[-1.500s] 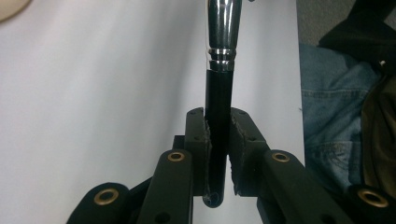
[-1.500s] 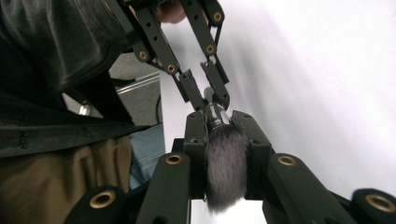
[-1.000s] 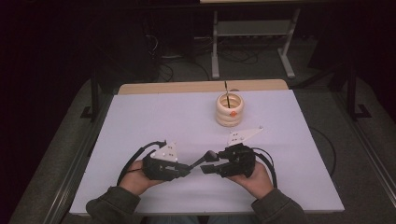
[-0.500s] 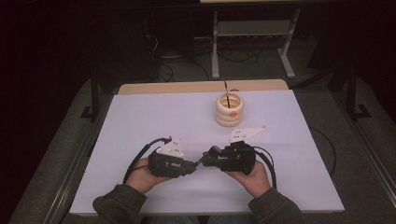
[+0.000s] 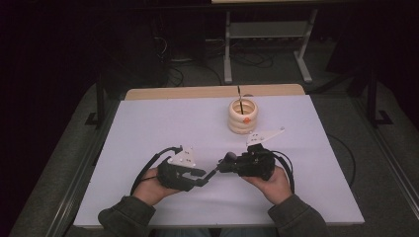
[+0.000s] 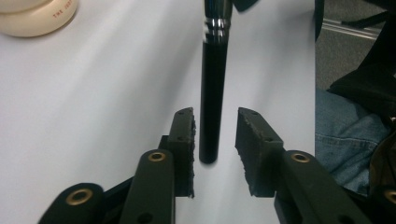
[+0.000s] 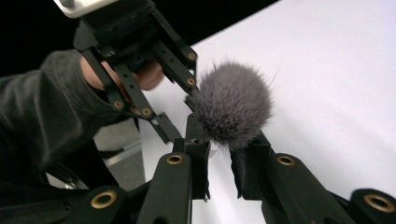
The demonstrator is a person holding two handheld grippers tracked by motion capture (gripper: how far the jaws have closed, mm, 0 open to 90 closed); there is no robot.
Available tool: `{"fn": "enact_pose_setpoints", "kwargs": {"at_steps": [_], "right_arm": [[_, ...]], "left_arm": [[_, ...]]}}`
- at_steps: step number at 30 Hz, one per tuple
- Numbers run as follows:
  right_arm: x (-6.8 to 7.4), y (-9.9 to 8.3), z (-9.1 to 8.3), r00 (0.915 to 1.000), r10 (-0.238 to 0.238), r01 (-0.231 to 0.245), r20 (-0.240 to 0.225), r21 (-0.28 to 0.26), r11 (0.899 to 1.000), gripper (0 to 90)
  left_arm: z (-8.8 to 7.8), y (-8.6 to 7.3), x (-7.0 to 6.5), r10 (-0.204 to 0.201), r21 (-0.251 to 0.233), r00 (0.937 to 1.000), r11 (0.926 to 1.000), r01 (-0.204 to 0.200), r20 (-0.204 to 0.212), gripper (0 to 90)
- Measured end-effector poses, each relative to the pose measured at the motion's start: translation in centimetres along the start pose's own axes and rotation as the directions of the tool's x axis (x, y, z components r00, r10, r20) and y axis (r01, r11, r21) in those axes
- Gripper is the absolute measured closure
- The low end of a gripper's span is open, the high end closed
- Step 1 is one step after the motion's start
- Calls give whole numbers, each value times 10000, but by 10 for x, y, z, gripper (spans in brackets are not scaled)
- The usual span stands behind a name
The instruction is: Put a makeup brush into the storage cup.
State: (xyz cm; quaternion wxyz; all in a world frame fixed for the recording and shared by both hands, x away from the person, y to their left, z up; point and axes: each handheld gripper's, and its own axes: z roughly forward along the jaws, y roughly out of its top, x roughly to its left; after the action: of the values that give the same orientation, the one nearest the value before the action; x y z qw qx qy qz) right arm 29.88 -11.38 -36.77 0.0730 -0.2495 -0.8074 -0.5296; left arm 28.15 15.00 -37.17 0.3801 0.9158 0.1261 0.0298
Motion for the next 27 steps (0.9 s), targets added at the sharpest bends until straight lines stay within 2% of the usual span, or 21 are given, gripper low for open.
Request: {"fn": "enact_pose_setpoints", "kwargs": {"at_steps": [5, 11, 12, 20, 21, 27], "right_arm": [[0, 9, -9, 9983, -271, 239, 521, 600, 9979, 766], [-5, 16, -18, 9951, -364, 276, 925, 942, 9952, 766], [-6, 17, -20, 9944, -363, 262, 989, 1022, 9944, 766], [-13, 24, -28, 9910, -358, 199, 1293, 1222, 9923, 766], [-14, 25, -29, 9909, -359, 193, 1295, 1270, 9917, 766], [-18, 30, -33, 9888, -390, 186, 1440, 1405, 9899, 766]], "left_arm": [[-1, -7, -1, -241, -1, 9997, 9997, 241, -51, 615], [-6, -18, 1, -717, -298, 9972, 9970, 710, -219, 563], [-7, -20, 2, -673, -317, 9973, 9973, 663, -296, 559], [-16, -35, 5, -985, -627, 9933, 9935, 948, -598, 531], [-16, -36, 5, -1142, -718, 9918, 9913, 1101, -568, 529], [-20, -44, 5, -1195, -798, 9909, 9902, 1144, -619, 498]]}}
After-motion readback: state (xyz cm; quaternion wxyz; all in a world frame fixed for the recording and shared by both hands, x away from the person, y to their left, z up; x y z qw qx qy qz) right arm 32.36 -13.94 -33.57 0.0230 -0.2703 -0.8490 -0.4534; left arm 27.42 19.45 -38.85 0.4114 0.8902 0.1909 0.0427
